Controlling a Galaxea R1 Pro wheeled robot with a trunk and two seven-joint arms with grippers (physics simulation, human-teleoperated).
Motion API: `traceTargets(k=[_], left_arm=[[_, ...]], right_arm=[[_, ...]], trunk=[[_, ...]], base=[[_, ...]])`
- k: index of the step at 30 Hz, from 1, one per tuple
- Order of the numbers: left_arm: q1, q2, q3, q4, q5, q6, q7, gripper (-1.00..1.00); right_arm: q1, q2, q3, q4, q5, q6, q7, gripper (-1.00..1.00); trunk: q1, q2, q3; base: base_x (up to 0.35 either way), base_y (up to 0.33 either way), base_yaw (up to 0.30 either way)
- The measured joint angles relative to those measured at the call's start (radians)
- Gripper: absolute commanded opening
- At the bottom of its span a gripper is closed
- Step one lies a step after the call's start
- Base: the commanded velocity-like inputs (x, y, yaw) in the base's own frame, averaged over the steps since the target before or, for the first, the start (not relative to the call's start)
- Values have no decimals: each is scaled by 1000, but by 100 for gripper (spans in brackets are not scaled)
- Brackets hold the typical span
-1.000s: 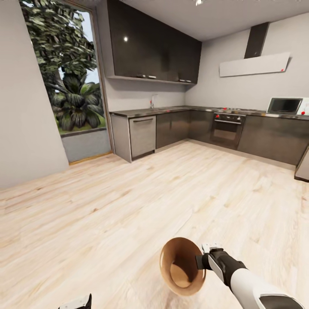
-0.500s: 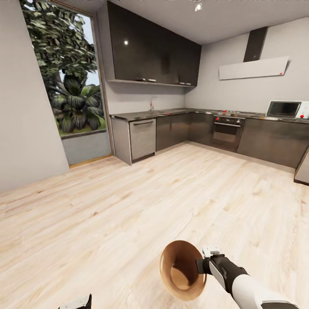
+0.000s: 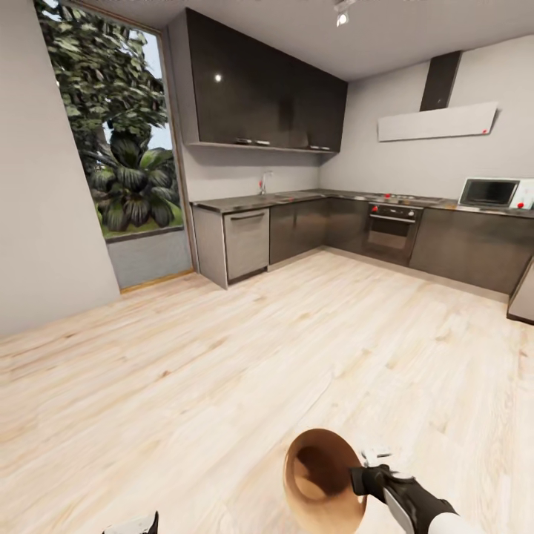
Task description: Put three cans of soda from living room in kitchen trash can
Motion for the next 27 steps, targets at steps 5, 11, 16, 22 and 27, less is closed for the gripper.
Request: traceTargets(k=[5,11,16,22,27], left_arm=[[-1,0,0,1,-5,0,0,100],[-1,0,0,1,-5,0,-1,100],[-1,0,-1,4,-7,1,-2,100],[-1,24,-1,47,-9,1,-8,100],[-11,53,0,151,-6,-2,-106,100]], right_arm=[[28,-35,4,-10,2,-23,35,-100],[87,-51,-5,-91,-9,-29,42,-100],[157,-52,-11,-187,-11,-30,42,-100],[198,-54,-14,-223,-13,-70,41,-100],[233,-64,-15,-225,-11,-88,41,-100]], trunk=[[-19,35,16],[-42,77,34],[-61,112,50],[-84,154,69],[-103,189,84]], base=[[0,0,0],[0,0,0],[0,0,0],[0,0,0],[0,0,0]])
